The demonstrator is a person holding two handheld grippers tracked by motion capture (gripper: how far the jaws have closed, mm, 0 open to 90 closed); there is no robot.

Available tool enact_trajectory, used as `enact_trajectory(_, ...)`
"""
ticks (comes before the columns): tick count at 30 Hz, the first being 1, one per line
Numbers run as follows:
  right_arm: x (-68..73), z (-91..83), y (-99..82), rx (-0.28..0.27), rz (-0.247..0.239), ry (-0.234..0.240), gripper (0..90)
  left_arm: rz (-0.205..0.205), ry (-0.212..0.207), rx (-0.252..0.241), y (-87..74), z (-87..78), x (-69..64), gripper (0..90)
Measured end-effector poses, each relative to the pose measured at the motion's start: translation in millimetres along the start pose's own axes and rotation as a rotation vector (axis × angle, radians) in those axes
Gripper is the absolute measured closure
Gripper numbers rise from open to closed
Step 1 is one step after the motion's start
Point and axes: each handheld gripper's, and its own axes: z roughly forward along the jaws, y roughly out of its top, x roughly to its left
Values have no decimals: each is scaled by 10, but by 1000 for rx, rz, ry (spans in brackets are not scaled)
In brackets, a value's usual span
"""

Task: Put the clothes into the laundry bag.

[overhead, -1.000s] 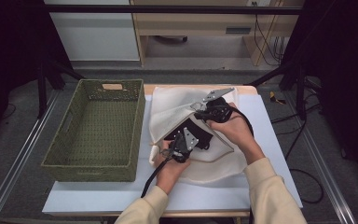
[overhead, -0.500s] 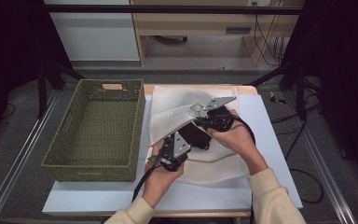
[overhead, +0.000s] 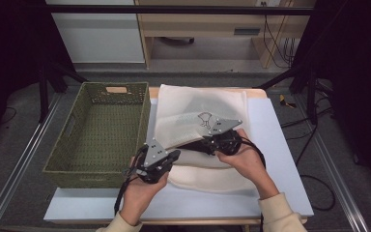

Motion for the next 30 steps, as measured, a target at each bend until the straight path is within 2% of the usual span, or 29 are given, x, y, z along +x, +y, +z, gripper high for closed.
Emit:
enact_trajectory(5,78,96,-128,31,-13,11,865,-32,17,-18,37,-123,155,899)
enact_trajectory(11,183,202,-214,75,-40,9,865,-42,36,-33,77,-247,277,899)
enact_trajectory(15,252,240,-269,101,-57,8,863,-78,46,-61,95,-334,371,899)
enact_trajectory(21,307,281,-335,114,-52,18,861,-75,63,-64,128,-419,421,899)
enact_trajectory(26,326,323,-382,117,-39,16,858,-89,74,-77,136,-475,480,899)
enact_trajectory(30,340,385,-434,145,-41,18,855,-97,85,-75,124,-501,529,899)
